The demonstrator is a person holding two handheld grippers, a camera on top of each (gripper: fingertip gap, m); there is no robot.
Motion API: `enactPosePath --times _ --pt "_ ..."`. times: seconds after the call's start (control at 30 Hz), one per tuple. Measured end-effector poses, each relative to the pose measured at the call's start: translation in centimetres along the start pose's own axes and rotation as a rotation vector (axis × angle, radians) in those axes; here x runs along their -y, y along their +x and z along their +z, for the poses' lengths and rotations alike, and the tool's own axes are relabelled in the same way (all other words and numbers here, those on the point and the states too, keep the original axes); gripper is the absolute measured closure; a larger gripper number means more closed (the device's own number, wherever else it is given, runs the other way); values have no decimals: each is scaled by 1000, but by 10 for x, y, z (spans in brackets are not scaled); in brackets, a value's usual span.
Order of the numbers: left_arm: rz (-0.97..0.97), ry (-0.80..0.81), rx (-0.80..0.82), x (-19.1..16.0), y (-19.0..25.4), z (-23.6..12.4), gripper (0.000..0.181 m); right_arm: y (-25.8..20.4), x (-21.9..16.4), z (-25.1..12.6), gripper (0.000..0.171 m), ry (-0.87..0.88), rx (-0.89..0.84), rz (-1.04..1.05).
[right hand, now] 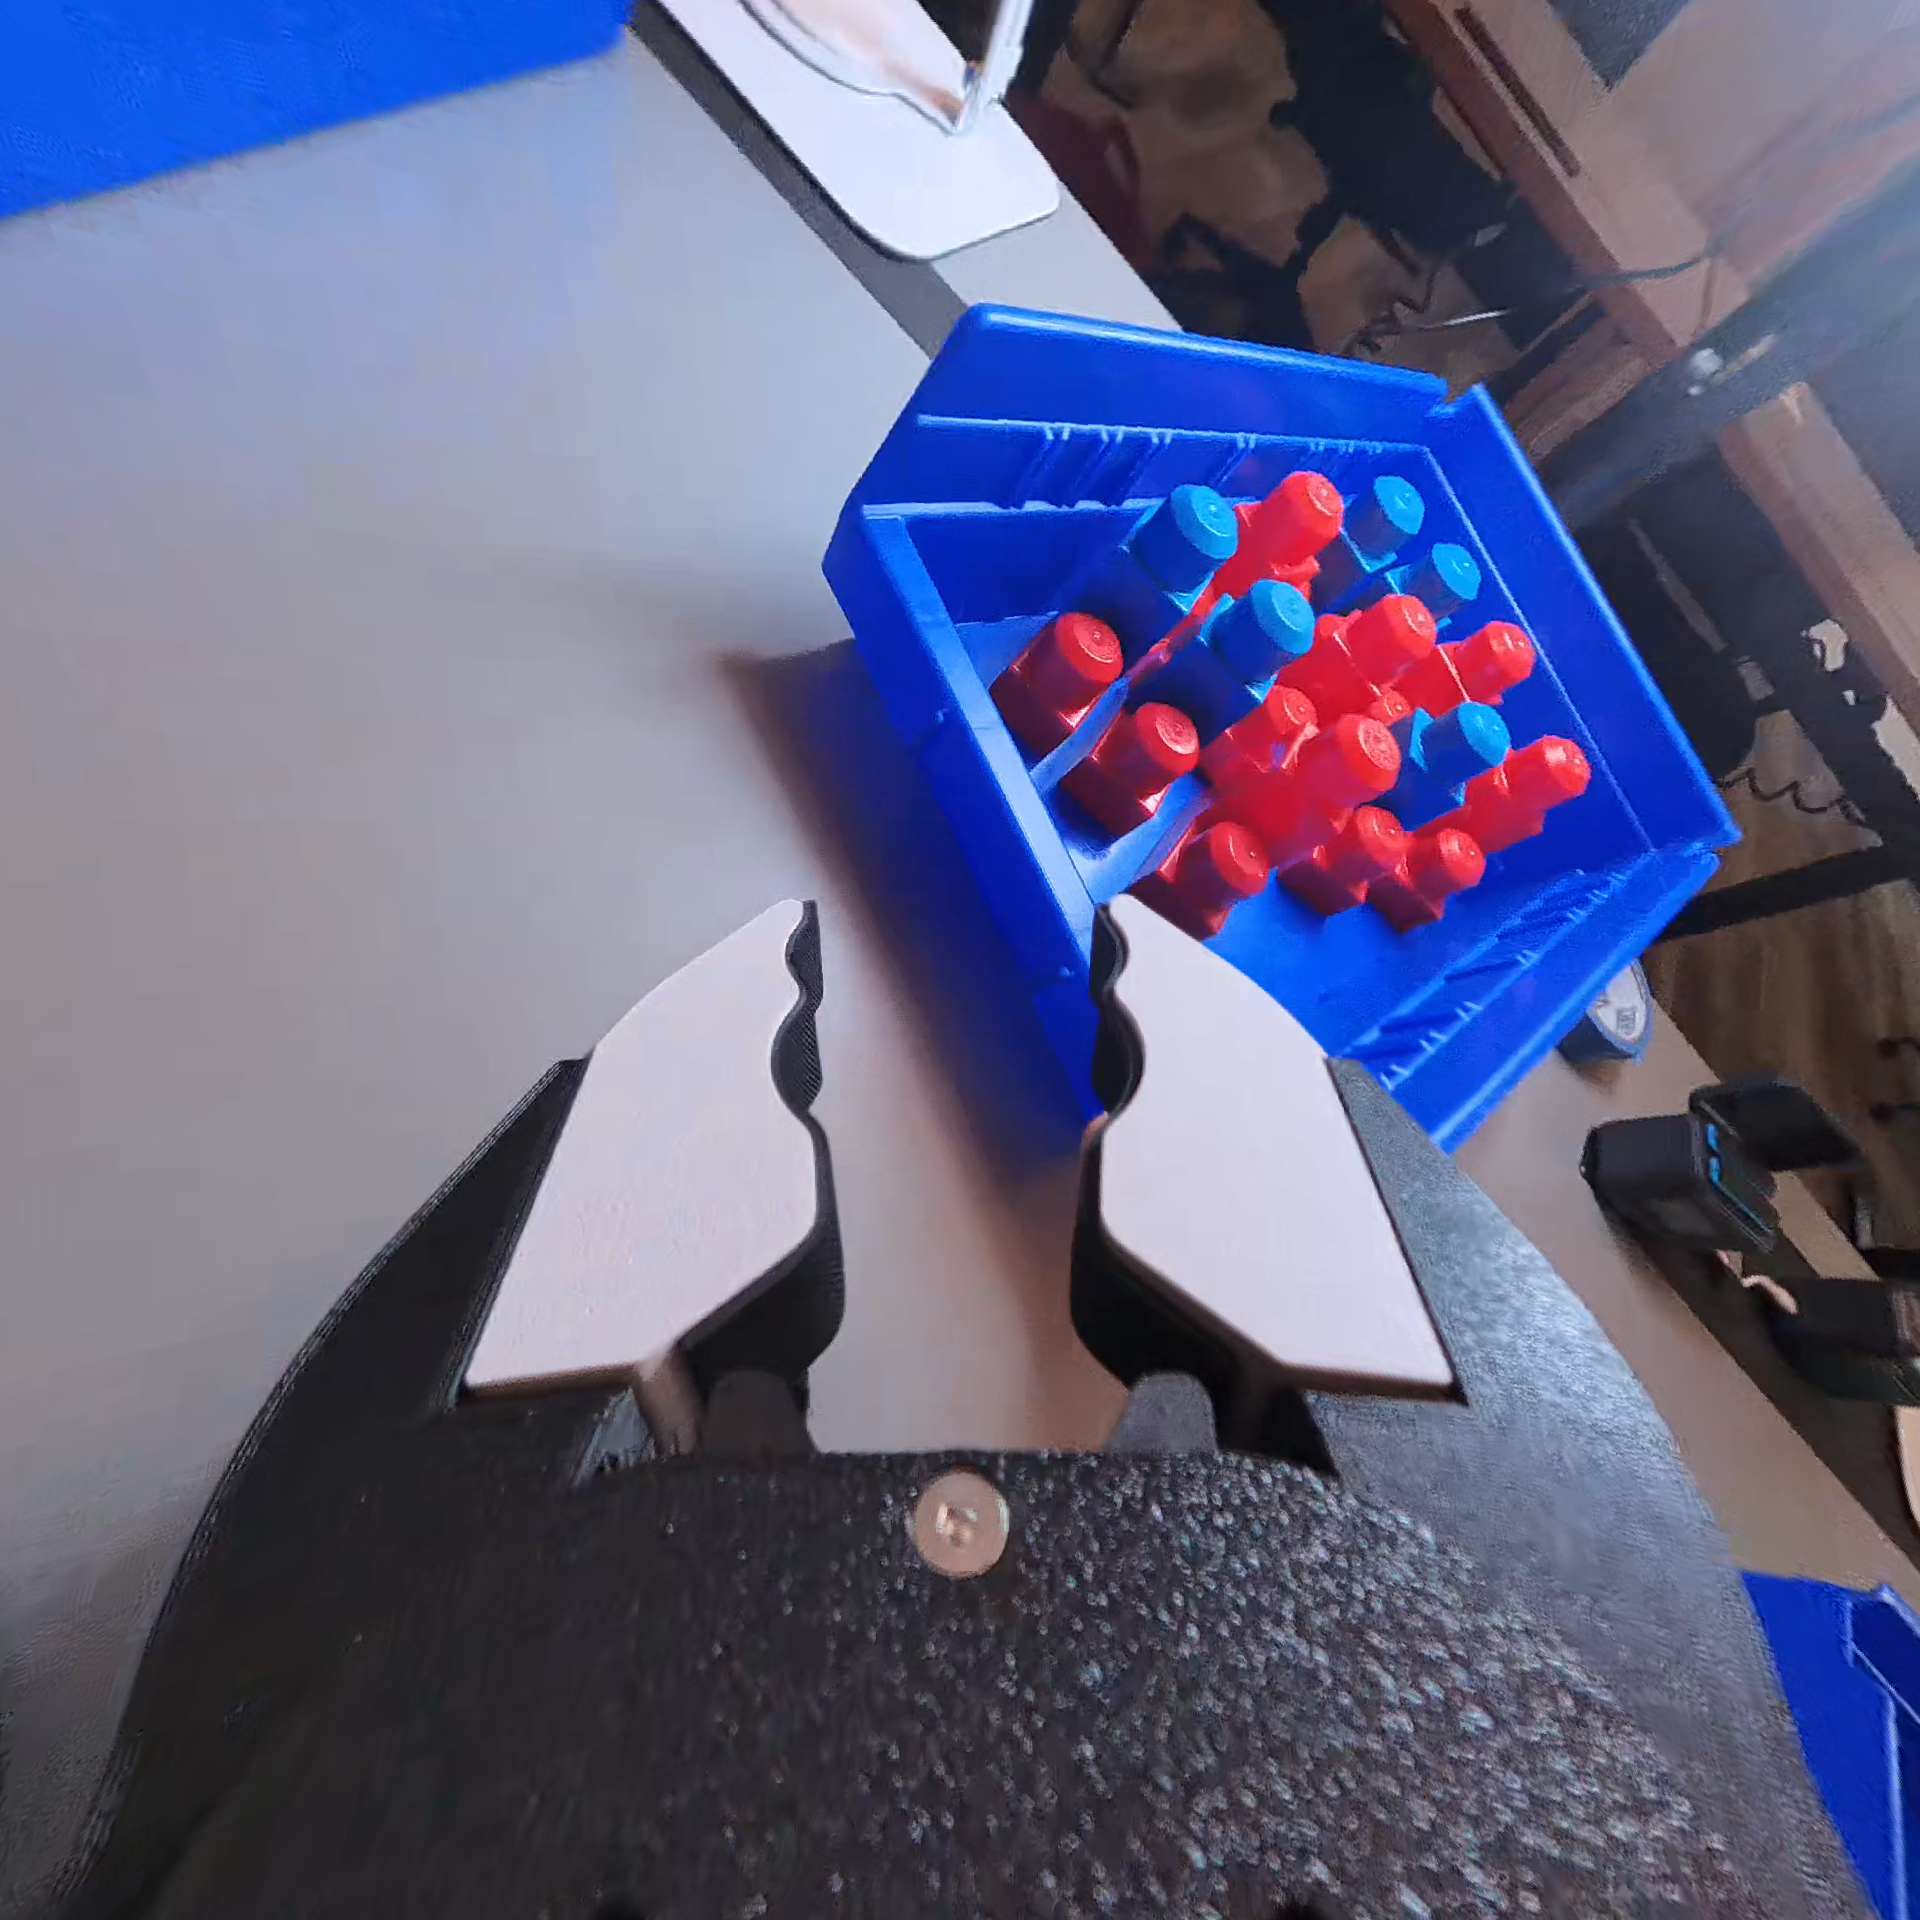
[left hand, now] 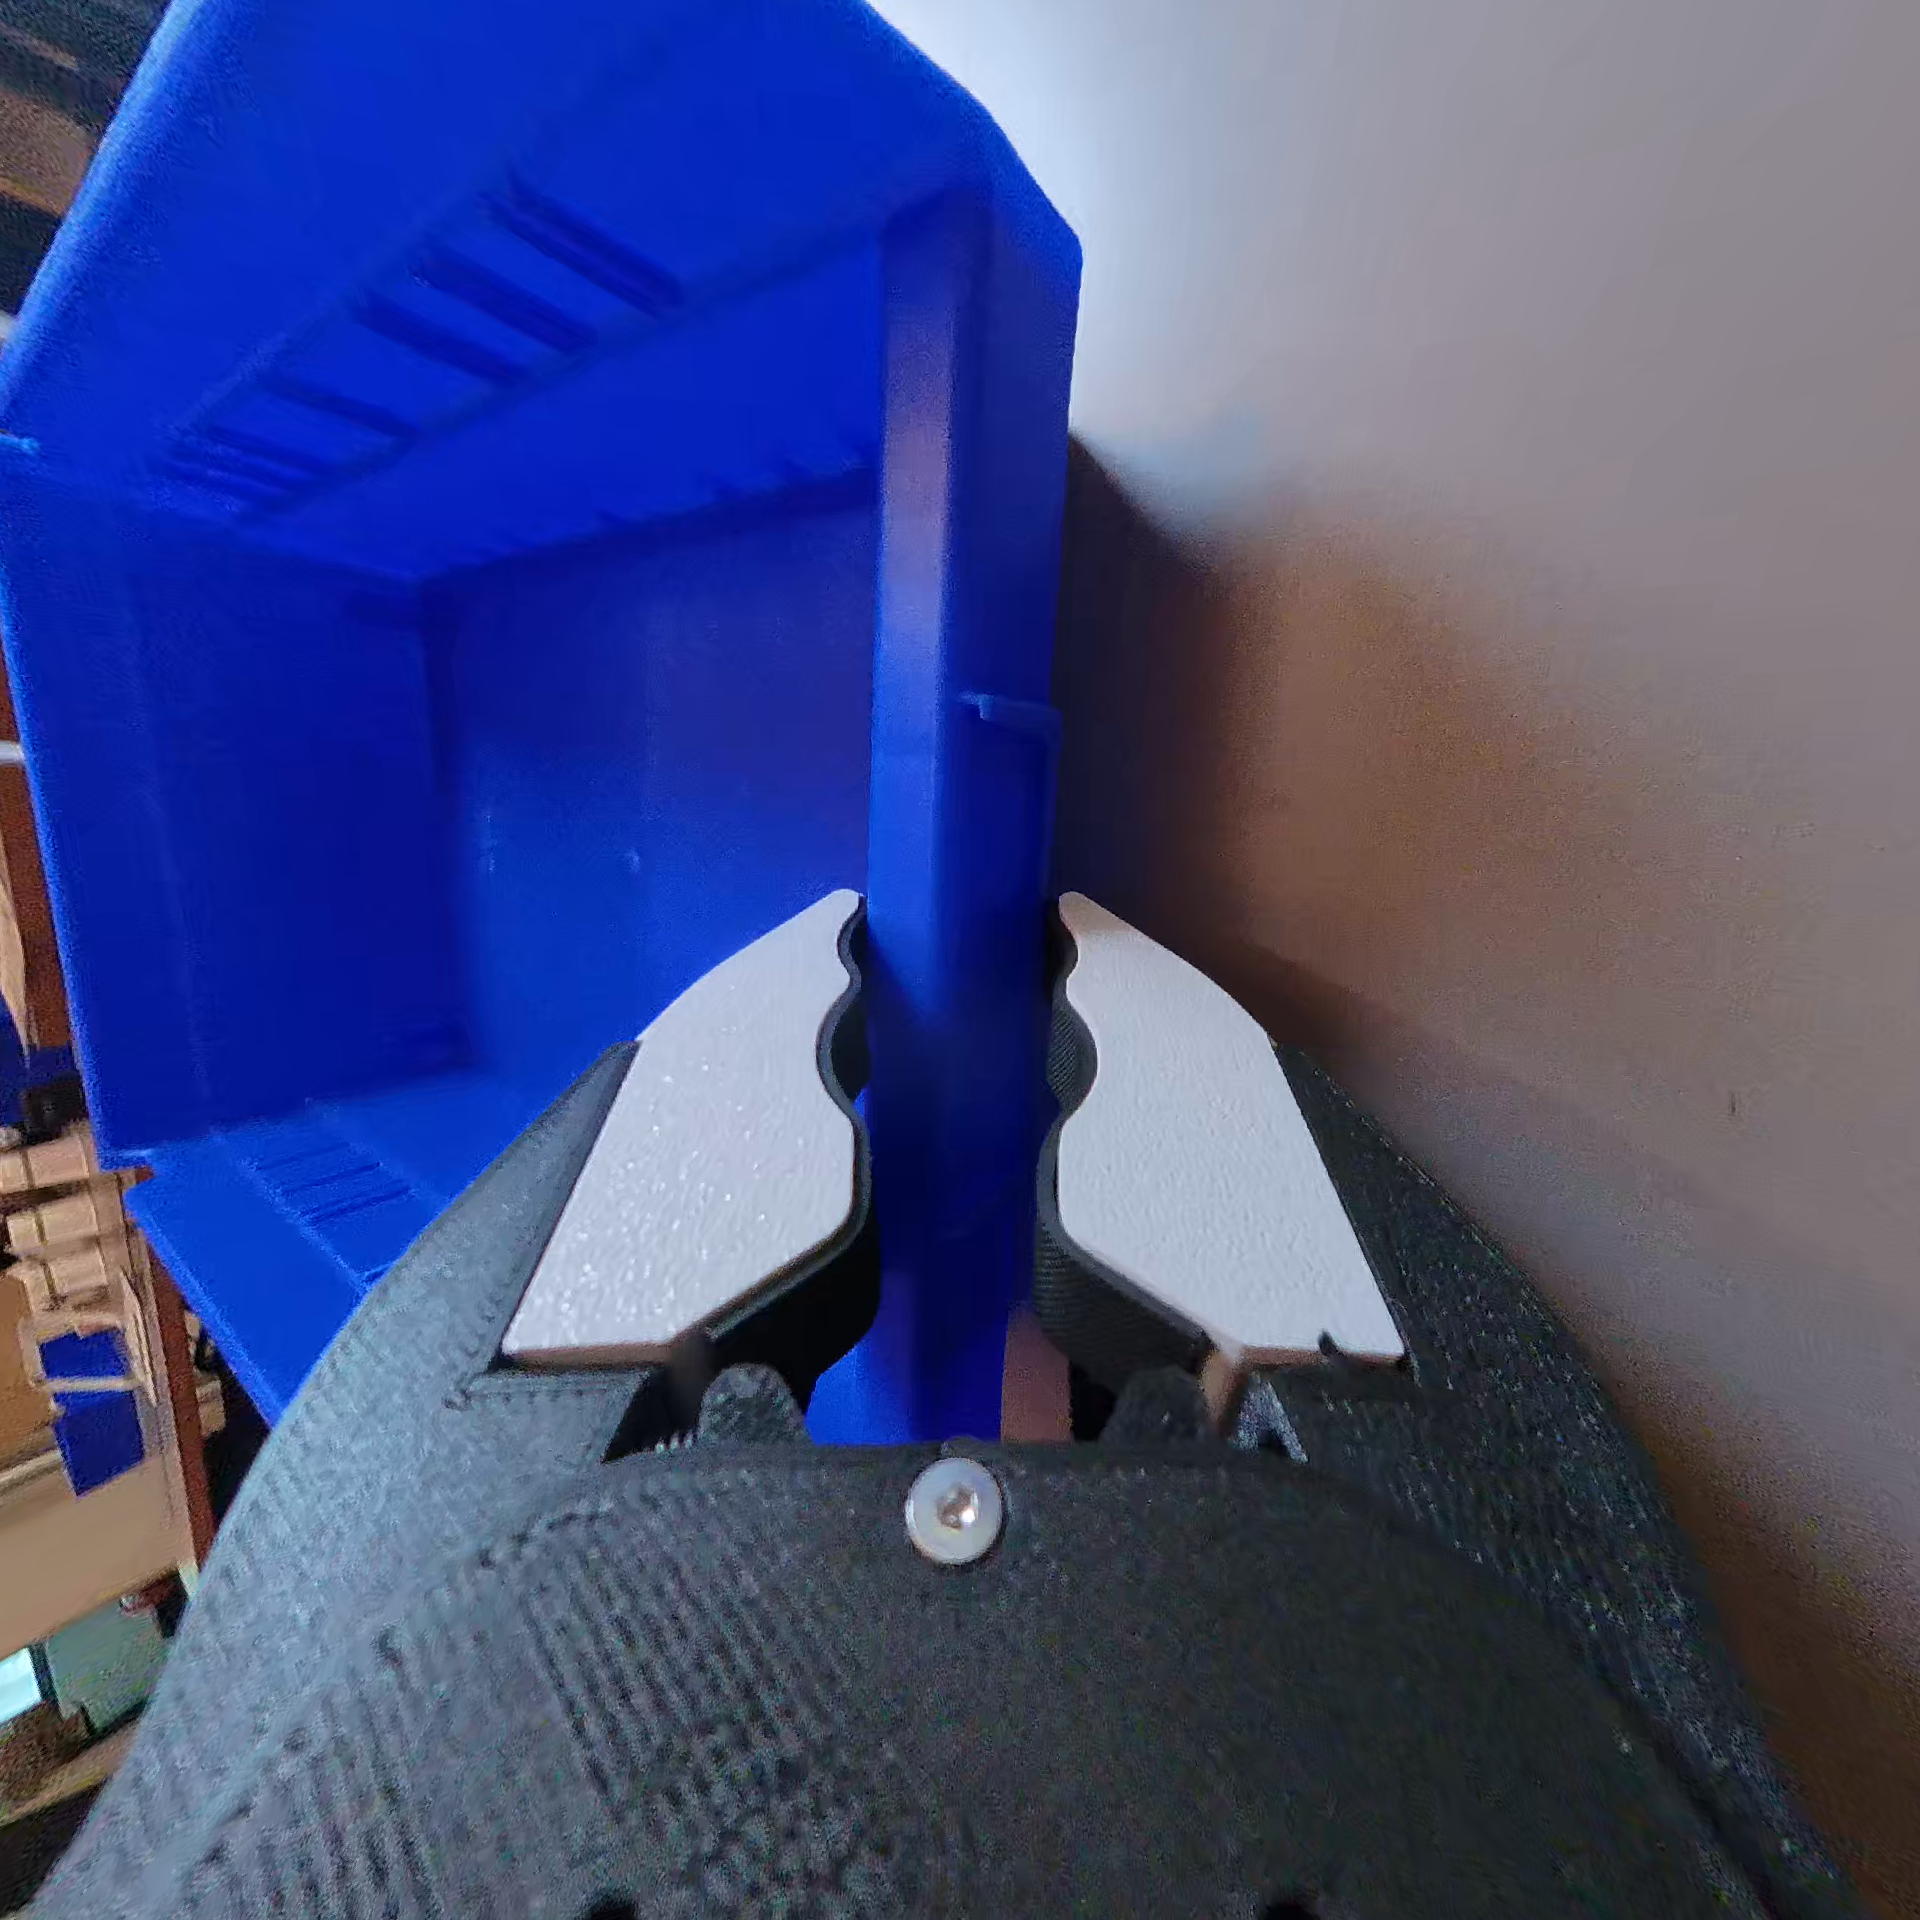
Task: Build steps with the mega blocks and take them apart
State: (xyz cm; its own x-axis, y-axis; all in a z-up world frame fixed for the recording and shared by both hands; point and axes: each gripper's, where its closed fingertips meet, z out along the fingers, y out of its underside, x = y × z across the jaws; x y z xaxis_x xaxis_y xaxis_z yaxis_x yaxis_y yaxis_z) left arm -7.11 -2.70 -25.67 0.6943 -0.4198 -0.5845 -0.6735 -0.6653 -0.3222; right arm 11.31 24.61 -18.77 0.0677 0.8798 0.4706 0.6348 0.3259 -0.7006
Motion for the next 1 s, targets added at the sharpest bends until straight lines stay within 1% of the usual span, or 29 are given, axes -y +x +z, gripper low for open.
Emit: enactPosePath --times 0.1,0.17,0.2,0.27,0.33,0.37,0.43,0.5,0.57,0.67,0.77,0.83,0.93,1.0 --pt "-15 55 42 43 -17 25 147 1 2 18 120 -39 38 -16" --pt "-33 66 107 59 -31 32 138 3 -2 30 118 -88 57 -51" --pt "-34 96 127 69 -35 28 133 5 -5 37 117 -115 59 -80" --pt "-58 165 135 83 -35 13 134 10 -13 53 117 -181 57 -139" --pt "-92 223 102 92 -29 -1 134 14 -19 71 117 -241 61 -193" --pt "-114 253 75 95 -24 -7 134 16 -24 80 120 -280 65 -221" --pt "-162 296 22 98 -12 -20 134 13 -33 95 137 -338 99 -276" --pt "-209 340 -25 98 0 -32 134 10 -33 95 139 -350 88 -329" --pt "-255 372 -59 95 9 -41 135 -6 -33 81 139 -350 120 -339" --pt "-339 426 -138 98 22 -46 135 -37 -40 44 139 -356 132 -334" --pt "-454 506 -256 116 35 -45 135 -81 -43 -1 138 -317 174 -286" --pt "-527 554 -341 132 45 -43 132 -109 -42 -33 138 -276 222 -206" --pt "-553 595 -371 154 55 -38 127 -137 -20 -90 136 -122 306 -26" --pt "-556 609 -355 167 57 -32 125 -132 -1 -126 133 27 275 111"
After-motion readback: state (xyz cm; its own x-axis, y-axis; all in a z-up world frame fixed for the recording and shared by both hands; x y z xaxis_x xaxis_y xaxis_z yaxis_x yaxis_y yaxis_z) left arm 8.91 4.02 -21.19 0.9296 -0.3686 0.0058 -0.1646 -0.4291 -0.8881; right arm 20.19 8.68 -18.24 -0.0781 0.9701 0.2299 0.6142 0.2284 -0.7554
